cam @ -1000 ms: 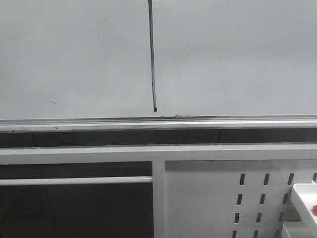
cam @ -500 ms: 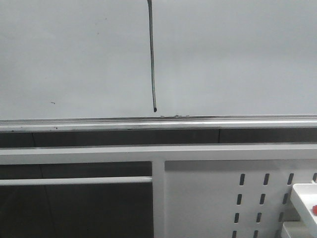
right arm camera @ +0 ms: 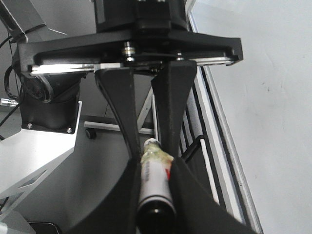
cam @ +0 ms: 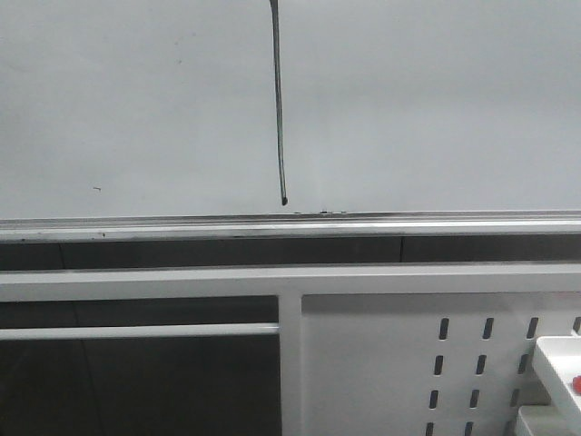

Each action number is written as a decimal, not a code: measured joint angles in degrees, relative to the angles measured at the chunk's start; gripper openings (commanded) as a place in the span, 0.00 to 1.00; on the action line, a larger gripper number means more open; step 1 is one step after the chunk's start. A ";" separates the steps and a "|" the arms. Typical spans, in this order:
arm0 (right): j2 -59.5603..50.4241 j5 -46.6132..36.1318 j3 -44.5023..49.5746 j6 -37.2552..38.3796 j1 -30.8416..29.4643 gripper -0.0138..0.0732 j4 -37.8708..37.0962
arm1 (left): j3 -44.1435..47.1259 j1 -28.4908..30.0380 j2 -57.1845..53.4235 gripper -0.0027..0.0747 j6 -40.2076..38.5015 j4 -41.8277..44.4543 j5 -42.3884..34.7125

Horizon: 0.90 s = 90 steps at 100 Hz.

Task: Write number 1 on whiteboard

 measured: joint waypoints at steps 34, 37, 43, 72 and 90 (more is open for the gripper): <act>0.00 0.00 0.00 0.00 0.00 0.07 0.00 | 0.00 0.00 0.00 0.10 0.42 0.00 0.00; 0.00 0.00 0.00 0.00 0.00 0.07 0.00 | 0.00 0.00 0.00 0.07 0.85 0.00 0.11; 0.00 0.15 0.00 0.10 0.00 0.07 0.00 | 0.00 0.00 0.00 0.01 1.41 0.11 0.50; 0.00 0.37 0.00 0.19 0.00 0.28 0.37 | 0.00 -0.11 0.00 0.01 2.45 0.19 0.75; 0.00 -0.29 0.00 0.19 -0.14 0.72 -1.14 | 0.00 -0.11 0.00 0.01 1.51 -0.70 -1.32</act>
